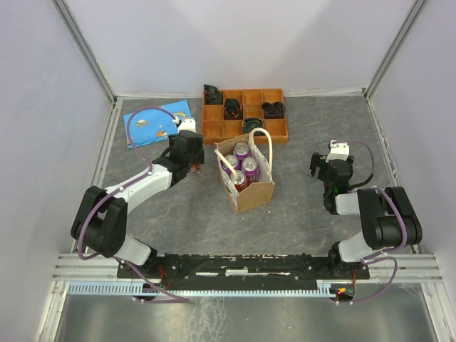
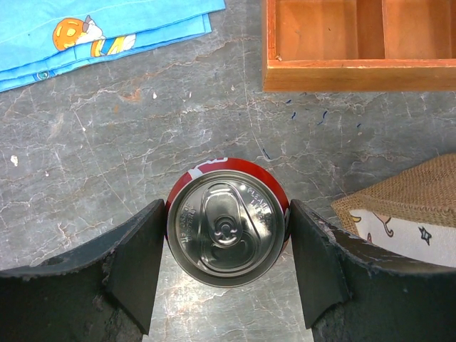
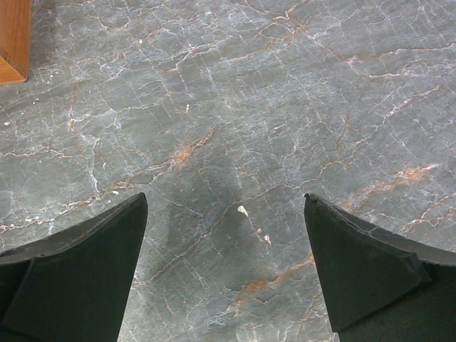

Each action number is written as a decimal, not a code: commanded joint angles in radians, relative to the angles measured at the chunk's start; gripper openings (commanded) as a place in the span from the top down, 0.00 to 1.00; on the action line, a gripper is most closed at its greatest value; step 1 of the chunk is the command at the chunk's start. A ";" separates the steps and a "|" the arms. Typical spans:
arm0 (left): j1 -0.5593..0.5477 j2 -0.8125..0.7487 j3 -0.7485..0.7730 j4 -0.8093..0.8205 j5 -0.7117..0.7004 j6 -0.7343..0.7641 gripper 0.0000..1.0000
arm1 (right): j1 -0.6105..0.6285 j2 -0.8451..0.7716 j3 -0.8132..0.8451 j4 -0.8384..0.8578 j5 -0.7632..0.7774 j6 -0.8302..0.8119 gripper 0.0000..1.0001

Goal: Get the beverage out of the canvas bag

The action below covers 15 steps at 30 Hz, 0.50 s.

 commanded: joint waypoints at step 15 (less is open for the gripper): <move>0.005 0.028 0.083 0.002 -0.027 -0.064 0.01 | -0.003 -0.010 0.026 0.033 -0.002 -0.005 0.01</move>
